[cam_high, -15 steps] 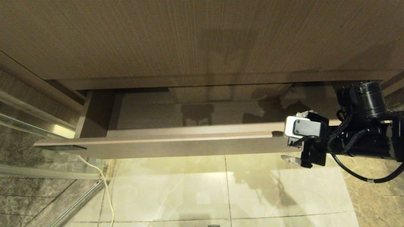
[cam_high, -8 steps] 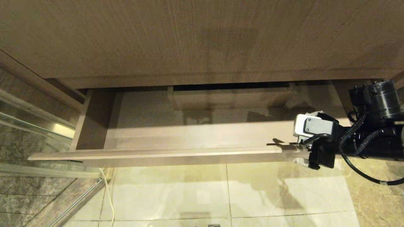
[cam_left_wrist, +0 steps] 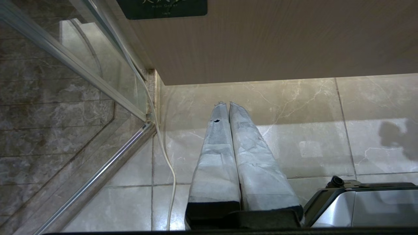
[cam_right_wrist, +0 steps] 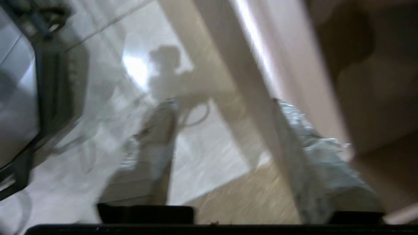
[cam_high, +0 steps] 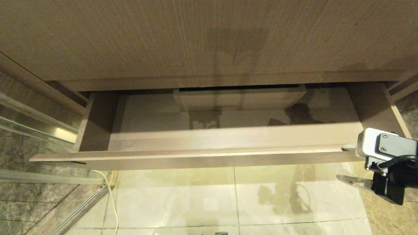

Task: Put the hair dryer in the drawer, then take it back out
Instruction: Pull open the drawer

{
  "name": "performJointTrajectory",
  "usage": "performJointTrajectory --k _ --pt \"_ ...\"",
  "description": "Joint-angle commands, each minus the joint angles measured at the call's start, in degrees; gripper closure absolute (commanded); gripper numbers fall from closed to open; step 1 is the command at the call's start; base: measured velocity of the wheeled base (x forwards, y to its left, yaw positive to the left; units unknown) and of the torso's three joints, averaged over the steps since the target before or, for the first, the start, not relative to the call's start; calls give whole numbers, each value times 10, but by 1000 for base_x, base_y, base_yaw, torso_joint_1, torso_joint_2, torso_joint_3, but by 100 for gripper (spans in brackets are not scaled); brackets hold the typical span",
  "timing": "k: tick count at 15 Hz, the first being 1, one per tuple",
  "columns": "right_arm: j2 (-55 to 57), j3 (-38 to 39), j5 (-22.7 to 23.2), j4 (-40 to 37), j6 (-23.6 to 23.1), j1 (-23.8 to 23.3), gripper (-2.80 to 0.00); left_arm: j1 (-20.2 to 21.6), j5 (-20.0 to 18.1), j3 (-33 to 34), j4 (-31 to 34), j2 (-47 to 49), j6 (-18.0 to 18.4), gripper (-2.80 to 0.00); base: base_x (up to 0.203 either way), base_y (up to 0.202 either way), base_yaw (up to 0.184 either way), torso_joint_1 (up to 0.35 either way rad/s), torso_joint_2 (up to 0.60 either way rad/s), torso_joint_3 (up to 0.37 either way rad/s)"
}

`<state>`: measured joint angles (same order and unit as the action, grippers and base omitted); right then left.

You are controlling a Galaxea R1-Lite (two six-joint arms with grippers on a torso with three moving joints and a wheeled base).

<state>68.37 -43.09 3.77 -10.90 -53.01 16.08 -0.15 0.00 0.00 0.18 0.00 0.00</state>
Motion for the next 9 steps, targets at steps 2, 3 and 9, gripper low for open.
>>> performJointTrajectory --k 2,3,9 --pt "-160 9 5 -124 27 -48 0 1 0 1 0 0 0 0 0 0 0 0 0 0" --pt "-201 12 7 -163 39 -64 0 1 0 1 0 0 0 0 0 0 0 0 0 0" --pt "-269 57 11 -124 216 -146 0 1 0 1 0 0 0 0 0 0 0 0 0 0"
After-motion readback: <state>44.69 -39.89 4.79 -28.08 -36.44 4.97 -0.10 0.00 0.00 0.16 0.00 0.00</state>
